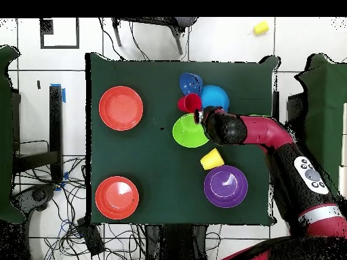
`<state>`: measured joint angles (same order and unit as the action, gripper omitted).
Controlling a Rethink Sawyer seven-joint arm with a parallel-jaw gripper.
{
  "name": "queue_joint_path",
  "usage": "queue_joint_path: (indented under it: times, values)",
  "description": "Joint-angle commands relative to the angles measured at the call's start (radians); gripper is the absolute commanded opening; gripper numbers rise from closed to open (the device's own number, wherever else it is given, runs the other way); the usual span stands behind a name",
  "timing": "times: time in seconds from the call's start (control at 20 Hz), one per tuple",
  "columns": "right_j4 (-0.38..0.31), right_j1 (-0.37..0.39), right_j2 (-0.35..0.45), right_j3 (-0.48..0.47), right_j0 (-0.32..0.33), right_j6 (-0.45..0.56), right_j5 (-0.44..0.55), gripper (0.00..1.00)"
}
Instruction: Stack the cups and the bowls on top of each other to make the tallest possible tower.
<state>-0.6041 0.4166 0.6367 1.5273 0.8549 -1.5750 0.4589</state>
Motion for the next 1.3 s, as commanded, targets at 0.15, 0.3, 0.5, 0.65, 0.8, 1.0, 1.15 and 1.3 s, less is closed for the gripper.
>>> queue_joint_path:
  times: [0.15, 0.3, 0.5, 0.65, 0.8, 1.0, 1.15, 1.3]
  values:
    - [-0.049, -0.04, -0.005, 0.033, 0.041, 0.102, 0.022, 1.0]
    - [0.006, -0.009, 0.017, 0.03, 0.043, 0.101, 0.099, 1.0]
    - [0.03, -0.012, 0.065, 0.04, 0.065, 0.177, 0.165, 1.0]
    - [0.081, 0.019, 0.132, 0.071, 0.096, 0.255, 0.275, 1.0]
    - [0.099, 0.027, 0.168, 0.078, 0.118, 0.279, 0.324, 1.0]
    - [0.078, 0.021, 0.173, 0.07, 0.118, 0.264, 0.324, 1.0]
    - [0.063, 0.015, 0.197, 0.075, 0.133, 0.288, 0.345, 1.0]
    - [0.047, 0.016, 0.22, 0.091, 0.152, 0.343, 0.378, 1.0]
